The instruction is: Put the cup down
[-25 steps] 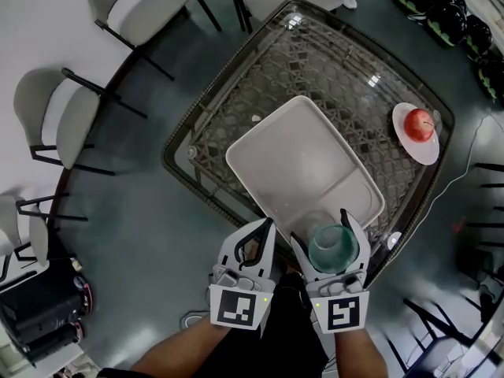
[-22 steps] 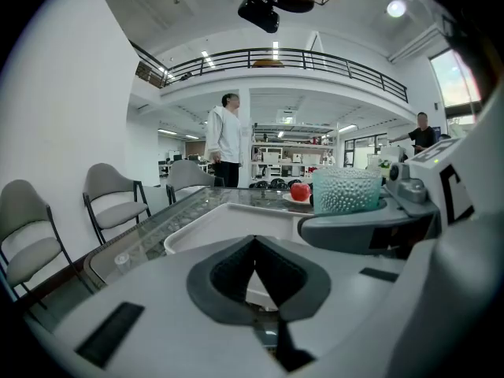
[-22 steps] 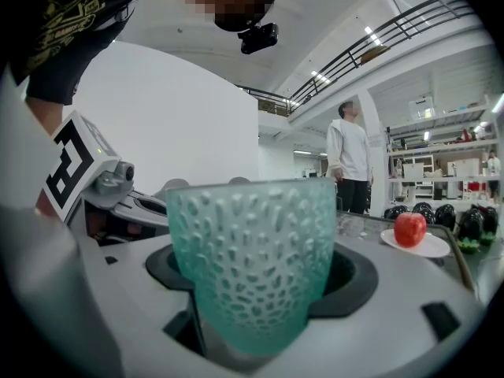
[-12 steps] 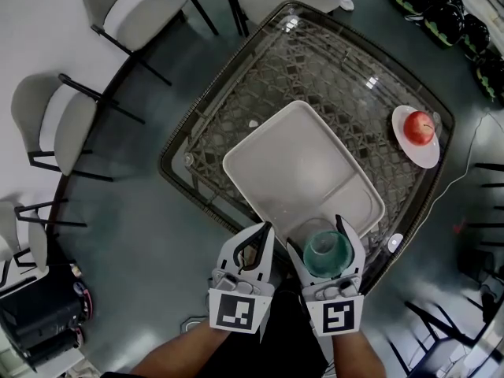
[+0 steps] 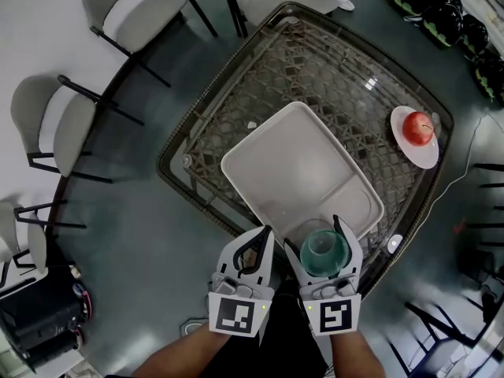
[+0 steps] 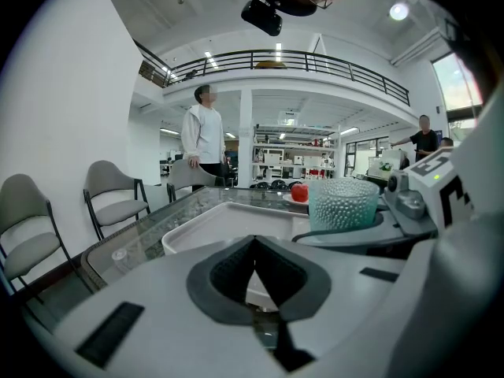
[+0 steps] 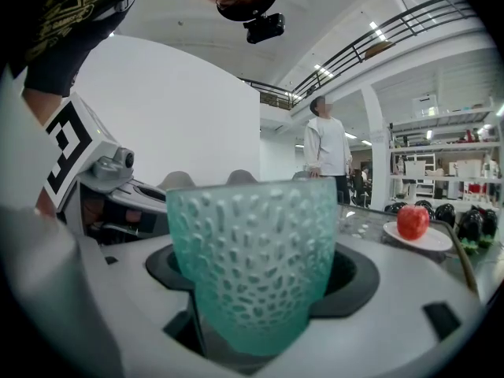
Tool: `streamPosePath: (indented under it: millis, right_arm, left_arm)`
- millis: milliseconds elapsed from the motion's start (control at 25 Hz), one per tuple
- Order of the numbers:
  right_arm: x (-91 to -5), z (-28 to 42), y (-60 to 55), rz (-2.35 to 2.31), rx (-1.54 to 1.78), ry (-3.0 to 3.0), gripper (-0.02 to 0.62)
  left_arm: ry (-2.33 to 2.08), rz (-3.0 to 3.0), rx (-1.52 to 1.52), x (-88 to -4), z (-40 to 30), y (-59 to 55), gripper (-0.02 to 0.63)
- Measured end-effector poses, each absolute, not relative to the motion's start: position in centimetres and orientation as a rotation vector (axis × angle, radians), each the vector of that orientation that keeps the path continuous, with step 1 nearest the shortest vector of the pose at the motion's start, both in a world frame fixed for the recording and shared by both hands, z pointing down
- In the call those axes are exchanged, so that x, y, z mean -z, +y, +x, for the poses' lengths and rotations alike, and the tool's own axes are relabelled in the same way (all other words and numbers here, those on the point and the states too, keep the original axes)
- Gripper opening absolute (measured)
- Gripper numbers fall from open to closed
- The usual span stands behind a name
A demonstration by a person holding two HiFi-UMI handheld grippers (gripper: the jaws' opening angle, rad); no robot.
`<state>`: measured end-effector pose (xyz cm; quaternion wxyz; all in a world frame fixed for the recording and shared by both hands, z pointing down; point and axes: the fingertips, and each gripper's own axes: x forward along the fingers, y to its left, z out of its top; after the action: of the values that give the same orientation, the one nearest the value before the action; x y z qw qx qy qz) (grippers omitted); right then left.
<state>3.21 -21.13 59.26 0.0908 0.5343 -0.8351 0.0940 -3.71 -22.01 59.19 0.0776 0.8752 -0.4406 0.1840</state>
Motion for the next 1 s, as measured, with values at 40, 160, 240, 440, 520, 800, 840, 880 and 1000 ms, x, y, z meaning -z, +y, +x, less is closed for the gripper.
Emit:
streamPosePath:
  millis: [40, 160, 240, 440, 520, 800, 840, 880, 1000]
  right_arm:
    - [-59.3, 3.2, -21.2, 1.587, -0.28, -2.481, 0.382]
    - [-59.5, 2.9, -21.2, 1.557, -0.285, -2.476, 0.382]
    - [-59.7, 2.7, -21.3, 1.538, -0.291, -2.474, 0.382]
    - [-60.1, 2.0, -21.2, 1.455, -0.243, -2.467, 0.382]
    - [-60.6, 1.8, -20.9, 1.384, -0.208, -2.438, 0.382]
    - [-60.9, 1.5, -20.7, 1.314, -0.178, -2.427, 0.382]
    - [-60.8, 1.5, -20.6, 1.314, -0.173, -2.429, 0.382]
    - [-60.8, 1.5, -20.6, 1.316, -0.172, -2.432, 0.382]
    - [-60.8, 1.6, -20.5, 1.319, -0.182, -2.432, 0.383]
  left_arm:
    - [-1.321, 2.624, -0.547, -59.1, -3.7, -22.0, 0.006]
    - [-1.322, 2.621, -0.537, -59.1, -3.6, -22.0, 0.006]
    - [-1.32, 2.624, -0.538, -59.1, -3.6, -21.9, 0.006]
    - [-1.314, 2.624, -0.539, -59.0, -3.6, -21.6, 0.006]
    - [-1.312, 2.625, -0.54, -58.9, -3.5, -21.5, 0.006]
    - [-1.323, 2.634, -0.536, -58.6, -3.8, -21.7, 0.006]
    - [-1.325, 2.632, -0.53, -58.6, -3.8, -21.7, 0.006]
    - [-1.326, 2.631, -0.529, -58.6, -3.8, -21.7, 0.006]
    - [-1.322, 2.639, -0.538, -58.6, -3.7, -21.7, 0.006]
